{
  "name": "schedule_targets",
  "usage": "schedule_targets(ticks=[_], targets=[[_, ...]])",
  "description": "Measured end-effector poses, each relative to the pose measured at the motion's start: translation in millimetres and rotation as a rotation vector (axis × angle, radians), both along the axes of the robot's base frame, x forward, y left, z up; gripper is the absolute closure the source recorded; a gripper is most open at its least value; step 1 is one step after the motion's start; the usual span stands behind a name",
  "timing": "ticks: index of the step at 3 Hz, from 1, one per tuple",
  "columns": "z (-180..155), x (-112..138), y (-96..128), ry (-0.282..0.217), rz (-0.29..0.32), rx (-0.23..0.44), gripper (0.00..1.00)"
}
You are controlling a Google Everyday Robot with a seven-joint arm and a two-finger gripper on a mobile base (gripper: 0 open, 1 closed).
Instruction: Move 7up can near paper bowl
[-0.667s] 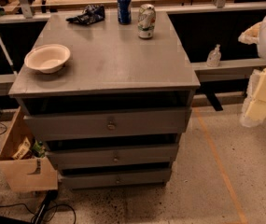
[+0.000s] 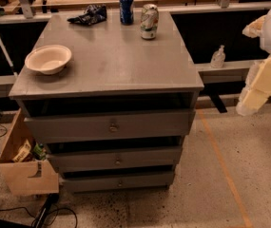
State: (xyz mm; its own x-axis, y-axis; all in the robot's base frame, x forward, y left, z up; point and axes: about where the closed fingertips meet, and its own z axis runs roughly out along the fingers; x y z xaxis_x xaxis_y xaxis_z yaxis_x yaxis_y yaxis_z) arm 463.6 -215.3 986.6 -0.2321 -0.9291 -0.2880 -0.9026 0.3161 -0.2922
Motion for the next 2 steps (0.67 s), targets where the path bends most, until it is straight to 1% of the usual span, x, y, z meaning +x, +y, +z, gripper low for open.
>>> schedule_targets(ticks=[1, 2], targets=[[-2, 49, 0, -0.06, -0.057, 0.162, 0.0], [-11, 88, 5, -0.088, -0.105, 0.328, 0.0]])
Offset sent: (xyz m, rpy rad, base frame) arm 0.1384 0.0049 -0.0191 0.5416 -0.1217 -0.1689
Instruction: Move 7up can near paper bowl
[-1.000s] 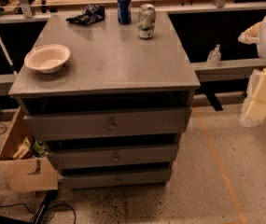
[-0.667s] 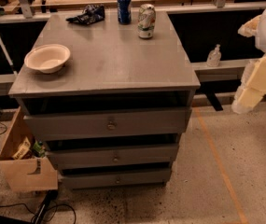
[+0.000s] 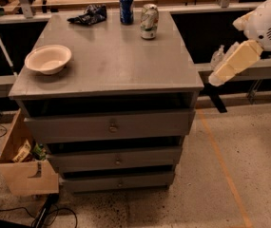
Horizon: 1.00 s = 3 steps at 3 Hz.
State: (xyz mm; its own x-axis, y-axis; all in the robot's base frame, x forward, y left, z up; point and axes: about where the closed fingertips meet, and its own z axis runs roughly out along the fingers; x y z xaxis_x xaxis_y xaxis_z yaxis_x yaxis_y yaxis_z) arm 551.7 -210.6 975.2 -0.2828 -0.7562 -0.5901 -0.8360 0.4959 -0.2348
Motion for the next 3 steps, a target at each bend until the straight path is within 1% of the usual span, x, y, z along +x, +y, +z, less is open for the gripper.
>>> schedule_targets(ticks=[1, 2, 3], targets=[[-16, 43, 14, -0.068, -0.012, 0.179, 0.0], [-15, 79, 24, -0.167, -0.012, 0.285, 0.0], [-13, 102, 34, -0.219, -0.025, 0.343, 0.0]])
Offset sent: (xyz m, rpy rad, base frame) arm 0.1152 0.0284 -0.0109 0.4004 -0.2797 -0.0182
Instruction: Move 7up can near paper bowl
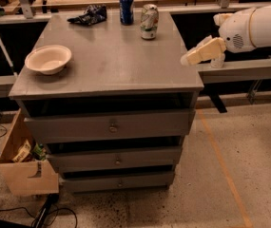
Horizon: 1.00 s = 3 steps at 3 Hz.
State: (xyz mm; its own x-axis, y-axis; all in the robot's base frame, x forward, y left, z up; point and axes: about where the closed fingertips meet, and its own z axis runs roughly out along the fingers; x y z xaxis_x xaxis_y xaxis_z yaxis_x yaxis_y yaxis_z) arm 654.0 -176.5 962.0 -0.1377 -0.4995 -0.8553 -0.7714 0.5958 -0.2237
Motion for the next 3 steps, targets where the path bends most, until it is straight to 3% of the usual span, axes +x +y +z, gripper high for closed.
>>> schedule_targets(ticks=[1, 2, 3], targets=[[0, 0, 2, 0.001, -0.001, 0.005, 0.0], [1, 31, 8, -0.059, -0.015, 0.072, 0.0], [-13, 87, 19, -0.108, 0.011, 0.171, 0.0]])
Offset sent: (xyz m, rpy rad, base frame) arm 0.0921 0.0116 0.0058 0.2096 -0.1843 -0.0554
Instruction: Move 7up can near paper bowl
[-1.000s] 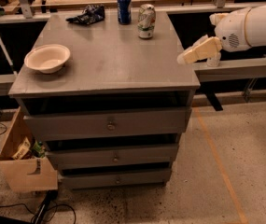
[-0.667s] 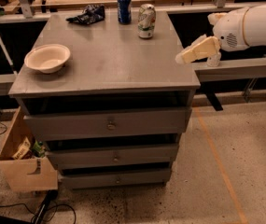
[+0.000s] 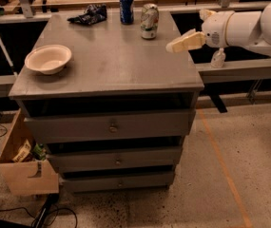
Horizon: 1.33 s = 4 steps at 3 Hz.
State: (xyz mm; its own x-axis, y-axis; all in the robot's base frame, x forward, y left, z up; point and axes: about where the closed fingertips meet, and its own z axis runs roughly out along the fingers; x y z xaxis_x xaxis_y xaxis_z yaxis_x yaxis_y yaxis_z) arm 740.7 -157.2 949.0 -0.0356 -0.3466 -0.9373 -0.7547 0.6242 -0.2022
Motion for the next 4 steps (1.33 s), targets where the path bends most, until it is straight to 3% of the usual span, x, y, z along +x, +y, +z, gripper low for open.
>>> schedule_targets(ticks=[1, 2, 3, 4], targets=[[-36, 64, 25, 0.013, 0.068, 0.082, 0.0], [-47, 100, 40, 0.012, 0.094, 0.12, 0.0], [-40, 132, 35, -0.009, 0.057, 0.17, 0.0], [-9, 148, 26, -0.059, 0.008, 0.208, 0.0]])
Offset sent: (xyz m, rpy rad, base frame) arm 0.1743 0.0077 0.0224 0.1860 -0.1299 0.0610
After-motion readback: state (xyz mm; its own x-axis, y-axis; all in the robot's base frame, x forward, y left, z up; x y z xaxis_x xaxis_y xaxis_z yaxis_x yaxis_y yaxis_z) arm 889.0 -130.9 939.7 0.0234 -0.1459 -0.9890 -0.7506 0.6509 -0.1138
